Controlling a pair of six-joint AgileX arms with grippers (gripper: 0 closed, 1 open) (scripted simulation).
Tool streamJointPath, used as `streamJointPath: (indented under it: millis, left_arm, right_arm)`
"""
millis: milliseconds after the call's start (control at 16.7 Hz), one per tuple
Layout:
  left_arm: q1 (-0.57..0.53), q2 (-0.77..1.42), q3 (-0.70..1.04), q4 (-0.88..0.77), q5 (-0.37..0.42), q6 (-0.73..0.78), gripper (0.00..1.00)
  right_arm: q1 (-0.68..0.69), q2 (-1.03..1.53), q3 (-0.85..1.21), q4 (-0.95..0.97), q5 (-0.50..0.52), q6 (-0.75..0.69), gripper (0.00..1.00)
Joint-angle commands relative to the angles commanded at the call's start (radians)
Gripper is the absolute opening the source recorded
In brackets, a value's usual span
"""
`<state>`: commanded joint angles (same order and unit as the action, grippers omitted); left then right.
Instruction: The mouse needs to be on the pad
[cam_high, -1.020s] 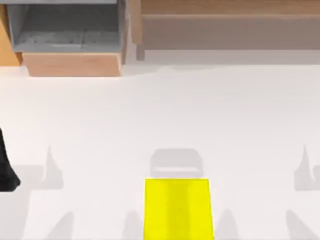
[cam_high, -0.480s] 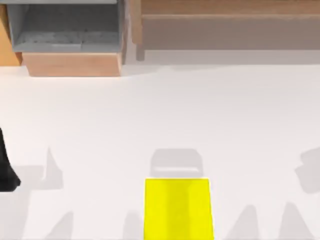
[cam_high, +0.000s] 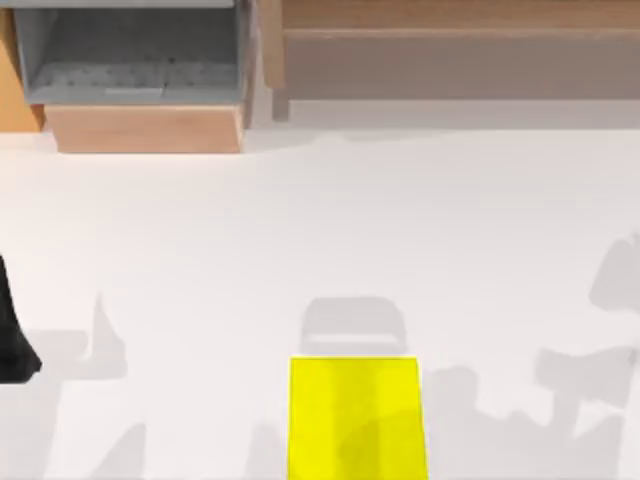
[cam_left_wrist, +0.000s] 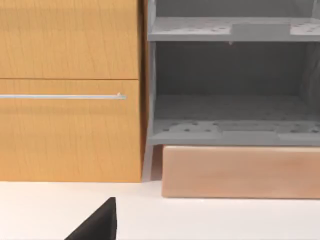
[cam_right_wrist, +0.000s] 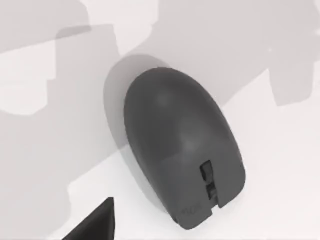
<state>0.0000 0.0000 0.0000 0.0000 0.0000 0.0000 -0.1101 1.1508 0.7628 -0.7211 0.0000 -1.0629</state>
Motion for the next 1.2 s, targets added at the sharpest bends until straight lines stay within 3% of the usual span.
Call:
streamJointPath:
  millis: [300,540,960,1200]
  left_arm:
    - [0.0,0.0,0.0,0.0,0.0,0.0,1.0]
    - [0.0,0.0,0.0,0.0,0.0,0.0,1.0]
    - [0.0,0.0,0.0,0.0,0.0,0.0,1.0]
    - [0.0,0.0,0.0,0.0,0.0,0.0,1.0]
  right_arm:
    - [-0.037,0.355,0.255,-0.219,0.003,-0.342,1.0]
    - [-0.054,0.508,0.38,-0.312,0.004,-0.496,1.0]
    - [-0.051,0.53,0.394,-0.32,0.004,-0.518,1.0]
    - [-0.053,0.583,0.331,-0.208,0.005,-0.515,1.0]
